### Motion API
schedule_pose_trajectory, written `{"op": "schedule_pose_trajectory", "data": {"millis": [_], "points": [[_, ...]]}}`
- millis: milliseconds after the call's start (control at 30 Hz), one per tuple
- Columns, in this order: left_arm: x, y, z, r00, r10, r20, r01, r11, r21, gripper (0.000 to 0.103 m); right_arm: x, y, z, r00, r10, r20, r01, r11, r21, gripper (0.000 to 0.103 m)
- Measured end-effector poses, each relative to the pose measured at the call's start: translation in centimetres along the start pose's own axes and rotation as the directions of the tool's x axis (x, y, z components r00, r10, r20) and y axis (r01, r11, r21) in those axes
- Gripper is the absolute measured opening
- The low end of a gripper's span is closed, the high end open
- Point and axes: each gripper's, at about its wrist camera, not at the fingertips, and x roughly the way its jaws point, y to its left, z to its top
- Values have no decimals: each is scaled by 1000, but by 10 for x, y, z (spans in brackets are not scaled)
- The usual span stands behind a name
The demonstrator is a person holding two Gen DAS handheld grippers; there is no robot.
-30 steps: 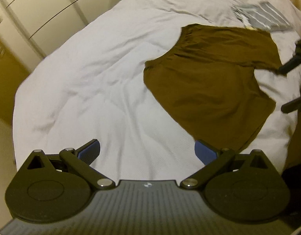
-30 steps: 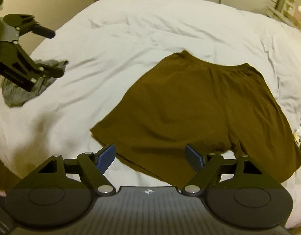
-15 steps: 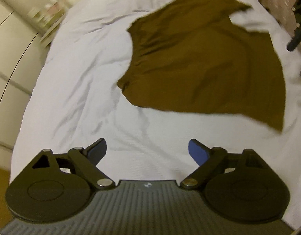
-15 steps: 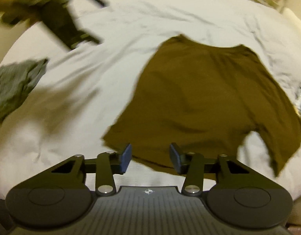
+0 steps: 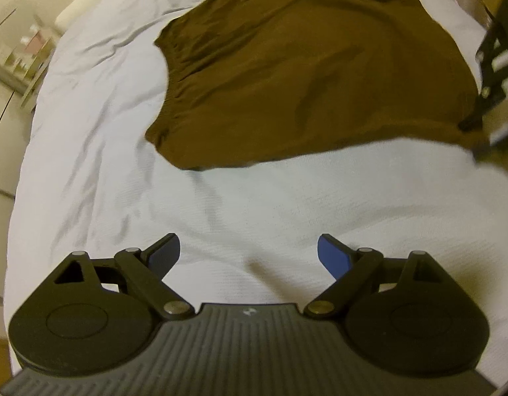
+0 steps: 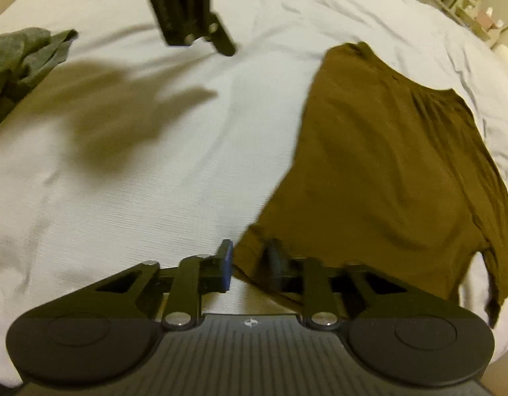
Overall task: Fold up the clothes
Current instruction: 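Close the right tool on the shorts while the left tool grasps the other leg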
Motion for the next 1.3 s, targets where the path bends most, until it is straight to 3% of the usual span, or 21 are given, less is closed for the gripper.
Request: {"op": "schedule_pose_trajectory", "data": {"millis": [167, 267, 367, 500, 567, 633, 667, 733, 800, 867, 1000, 1067, 1200, 1300], "points": [[31, 9, 10, 999, 21, 38, -26, 988, 149, 88, -42, -36, 5, 995, 75, 68, -82, 992, 97, 2], [63, 19, 19, 996, 58, 61, -73, 959, 275, 88, -67, -58, 7, 988, 109, 110, -123, 983, 137, 3], [93, 28, 26, 989, 101, 107, -135, 908, 397, 88, -81, -76, 9, 986, 113, 119, -130, 981, 146, 3], [133, 37, 33, 984, 102, 144, -166, 813, 558, 85, -86, -92, 14, 988, 98, 117, -118, 978, 172, 3], [143, 42, 36, 982, 94, 163, -174, 779, 602, 72, -85, -98, 16, 988, 101, 119, -122, 974, 191, 3], [150, 50, 40, 984, 90, 152, -167, 756, 632, 23, -86, -101, 18, 986, 117, 120, -140, 969, 203, 3], [150, 54, 41, 986, 87, 143, -159, 749, 643, 9, -87, -104, 20, 984, 128, 126, -152, 967, 205, 3], [149, 62, 46, 989, 81, 125, -144, 737, 661, 5, -94, -113, 19, 978, 151, 143, -180, 961, 212, 3], [140, 70, 54, 990, 75, 119, -135, 742, 656, 3, -105, -125, 16, 974, 163, 159, -197, 954, 224, 3], [125, 80, 68, 989, 72, 130, -138, 769, 624, 3, -119, -142, 13, 975, 142, 170, -181, 953, 242, 3], [101, 106, 108, 990, 67, 125, -125, 831, 542, 3, -152, -192, 1, 982, 23, 185, -71, 963, 260, 3], [93, 117, 130, 992, 56, 113, -107, 849, 518, 3, -164, -222, -5, 981, -43, 189, -10, 962, 272, 3], [83, 139, 187, 992, 54, 113, -100, 882, 461, 3, -171, -286, -20, 971, -140, 196, 75, 949, 305, 2], [89, 156, 237, 994, 70, 81, -98, 900, 424, 3, -160, -339, -35, 966, -162, 202, 90, 942, 323, 2]]}}
